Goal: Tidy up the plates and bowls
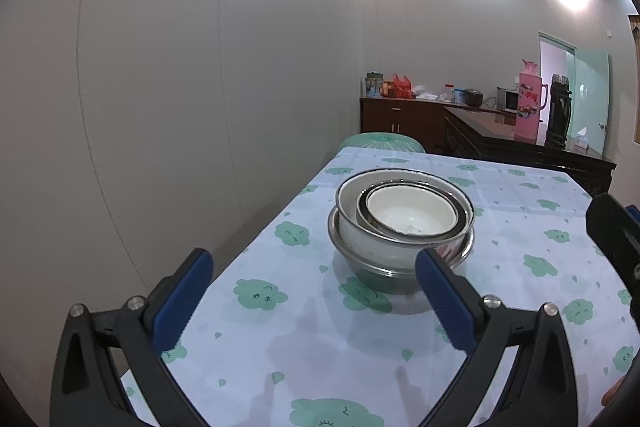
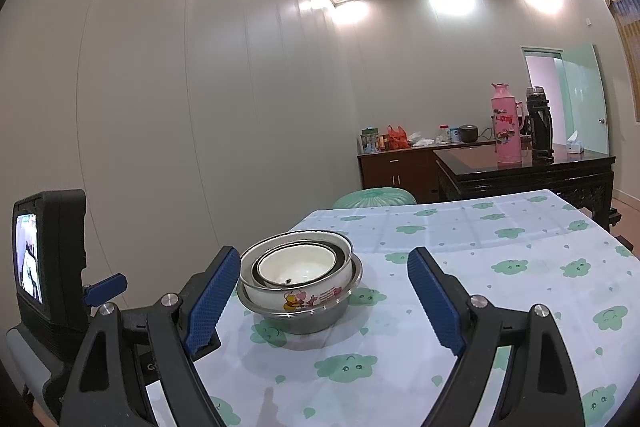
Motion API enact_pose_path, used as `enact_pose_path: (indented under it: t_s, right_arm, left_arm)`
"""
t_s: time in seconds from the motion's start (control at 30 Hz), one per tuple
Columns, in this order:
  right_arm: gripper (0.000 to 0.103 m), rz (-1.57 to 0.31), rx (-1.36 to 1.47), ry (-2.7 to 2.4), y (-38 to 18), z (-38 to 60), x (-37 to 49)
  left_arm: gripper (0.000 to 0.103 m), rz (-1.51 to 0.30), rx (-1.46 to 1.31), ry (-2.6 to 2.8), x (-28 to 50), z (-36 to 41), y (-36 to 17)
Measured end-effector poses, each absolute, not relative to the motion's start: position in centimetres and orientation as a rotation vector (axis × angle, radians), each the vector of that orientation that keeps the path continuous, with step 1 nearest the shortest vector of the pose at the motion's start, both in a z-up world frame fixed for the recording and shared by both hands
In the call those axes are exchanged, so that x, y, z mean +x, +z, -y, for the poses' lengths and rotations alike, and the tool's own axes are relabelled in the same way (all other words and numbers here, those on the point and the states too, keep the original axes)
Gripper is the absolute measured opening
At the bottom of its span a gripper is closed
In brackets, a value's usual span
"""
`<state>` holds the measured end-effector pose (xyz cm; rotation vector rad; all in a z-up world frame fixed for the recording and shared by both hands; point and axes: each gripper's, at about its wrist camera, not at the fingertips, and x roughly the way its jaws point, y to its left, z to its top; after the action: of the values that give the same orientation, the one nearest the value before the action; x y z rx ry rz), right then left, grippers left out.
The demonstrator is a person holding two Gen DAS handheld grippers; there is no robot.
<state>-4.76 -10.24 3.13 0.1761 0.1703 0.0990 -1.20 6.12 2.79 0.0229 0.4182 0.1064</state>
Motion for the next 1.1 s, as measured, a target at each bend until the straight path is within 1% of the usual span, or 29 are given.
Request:
enact_pose_path:
  t_s: [1.1]
  right_arm:
    - [0.088,-0.174,0.185,0.094,3.17,10.58,-4.74]
  left_arm:
    - [0.103,-0.436,0.040,0.110,-0.76,-5.60,2.66]
